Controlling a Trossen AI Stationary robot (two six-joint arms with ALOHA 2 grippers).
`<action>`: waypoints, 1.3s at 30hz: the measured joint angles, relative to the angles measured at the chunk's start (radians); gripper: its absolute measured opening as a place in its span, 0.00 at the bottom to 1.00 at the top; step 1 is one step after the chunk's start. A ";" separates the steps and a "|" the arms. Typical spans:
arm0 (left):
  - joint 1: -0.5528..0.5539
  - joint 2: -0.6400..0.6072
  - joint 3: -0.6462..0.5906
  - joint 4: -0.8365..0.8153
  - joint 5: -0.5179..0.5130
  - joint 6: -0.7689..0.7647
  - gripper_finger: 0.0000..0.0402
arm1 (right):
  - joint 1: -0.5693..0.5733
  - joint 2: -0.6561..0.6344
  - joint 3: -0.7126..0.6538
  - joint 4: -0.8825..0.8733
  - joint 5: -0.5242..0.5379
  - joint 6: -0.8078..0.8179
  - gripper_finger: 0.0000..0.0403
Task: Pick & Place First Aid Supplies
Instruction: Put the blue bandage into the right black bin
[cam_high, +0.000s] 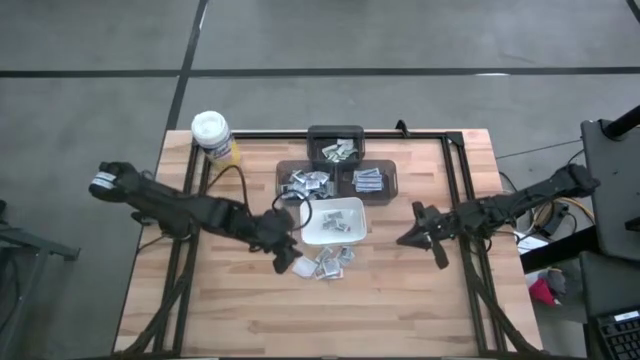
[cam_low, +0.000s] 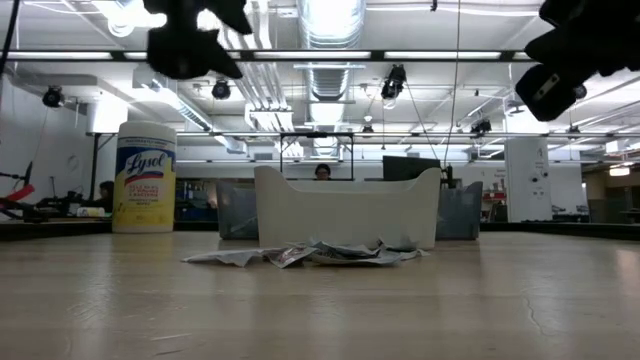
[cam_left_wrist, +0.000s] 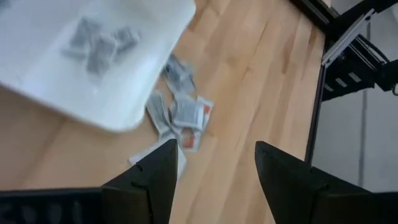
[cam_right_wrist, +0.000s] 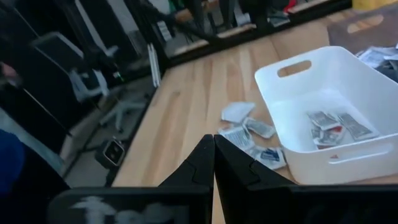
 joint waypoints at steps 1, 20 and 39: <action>-0.009 0.000 -0.023 0.022 -0.001 -0.026 0.51 | 0.000 -0.016 -0.021 0.022 0.000 0.008 0.02; -0.068 0.003 -0.297 0.294 -0.027 -0.261 0.51 | 0.001 -0.090 -0.210 0.313 0.002 0.157 0.02; -0.080 0.276 -0.175 0.208 -0.023 -0.296 0.51 | 0.000 -0.091 -0.204 0.311 0.002 0.158 0.02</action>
